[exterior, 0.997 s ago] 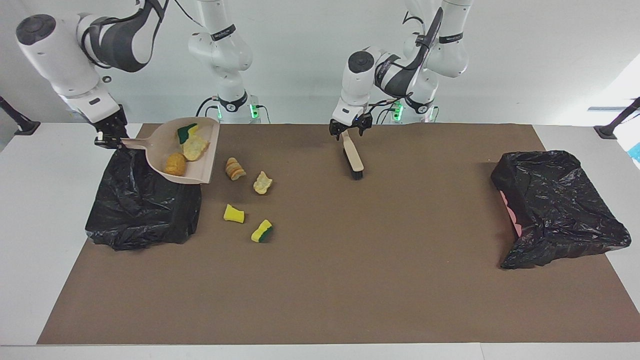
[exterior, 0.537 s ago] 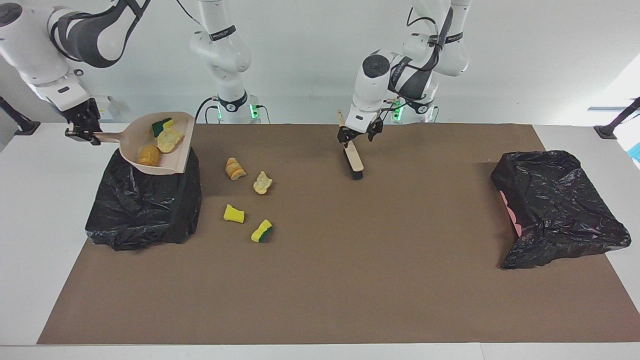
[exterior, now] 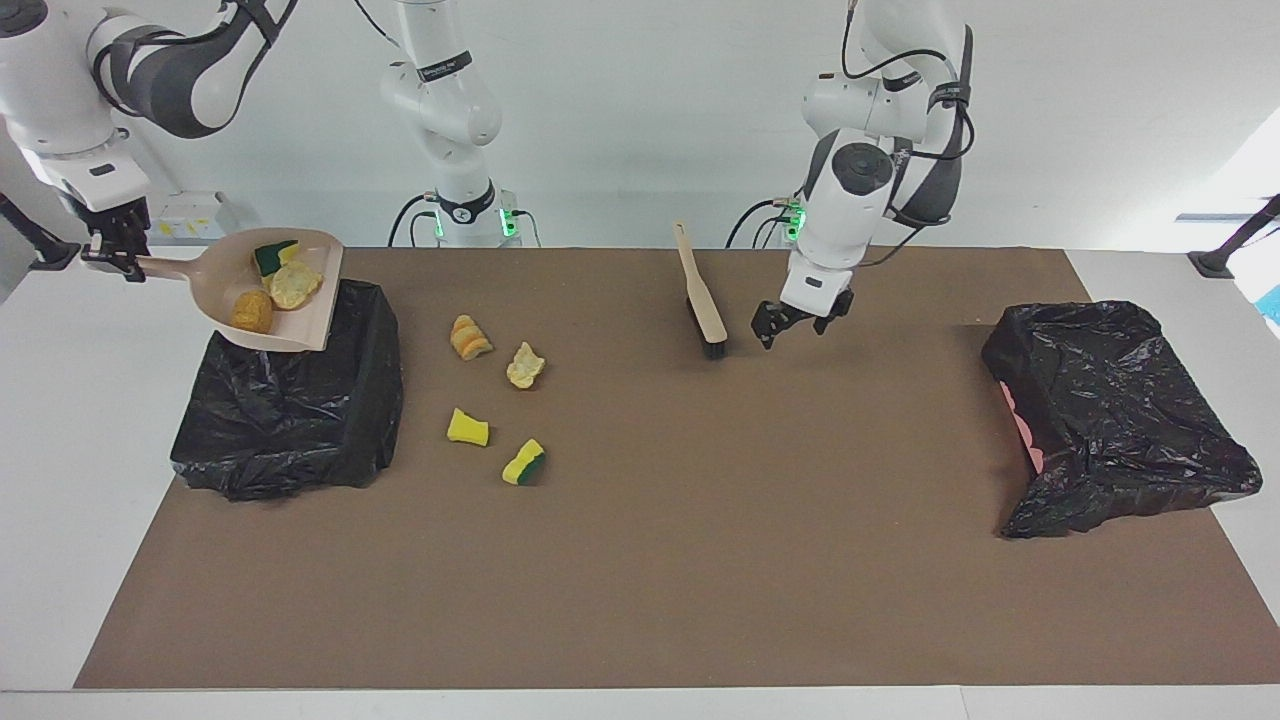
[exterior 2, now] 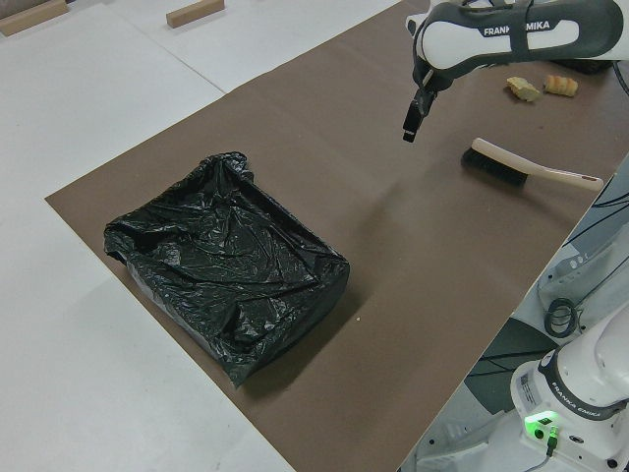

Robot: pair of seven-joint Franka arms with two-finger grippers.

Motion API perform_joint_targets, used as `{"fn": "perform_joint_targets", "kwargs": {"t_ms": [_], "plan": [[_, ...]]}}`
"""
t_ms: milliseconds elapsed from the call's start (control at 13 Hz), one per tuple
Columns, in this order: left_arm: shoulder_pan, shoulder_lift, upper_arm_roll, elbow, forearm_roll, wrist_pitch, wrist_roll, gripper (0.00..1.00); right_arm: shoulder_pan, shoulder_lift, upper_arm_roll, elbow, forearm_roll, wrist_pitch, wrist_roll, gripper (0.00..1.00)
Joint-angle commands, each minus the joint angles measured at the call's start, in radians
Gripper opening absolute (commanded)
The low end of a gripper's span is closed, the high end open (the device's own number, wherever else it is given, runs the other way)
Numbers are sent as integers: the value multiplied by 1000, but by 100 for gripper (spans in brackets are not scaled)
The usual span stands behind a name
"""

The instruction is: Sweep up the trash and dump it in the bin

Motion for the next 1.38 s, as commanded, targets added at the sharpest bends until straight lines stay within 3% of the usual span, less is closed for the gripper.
{"fn": "perform_joint_targets", "kwargs": {"t_ms": [0, 307, 537, 690, 997, 1303], "plan": [[60, 5, -11, 104, 15, -111, 127, 100, 35, -34, 3, -56, -109, 19, 99, 0], [160, -1, -7, 244, 4, -305, 313, 100, 133, -166, 4, -226, -318, 39, 388, 0], [172, 2, -7, 373, 5, -466, 353, 100, 208, -264, 6, -340, -486, 48, 566, 0], [175, -3, -4, 425, 5, -522, 354, 100, 234, -280, 6, -354, -546, 44, 596, 0], [189, -62, -8, 381, 4, -528, 359, 100, 250, -283, 16, -351, -674, 30, 597, 0], [191, -62, -4, 385, 5, -562, 439, 100, 251, -306, 20, -345, -758, 22, 605, 0]]}}
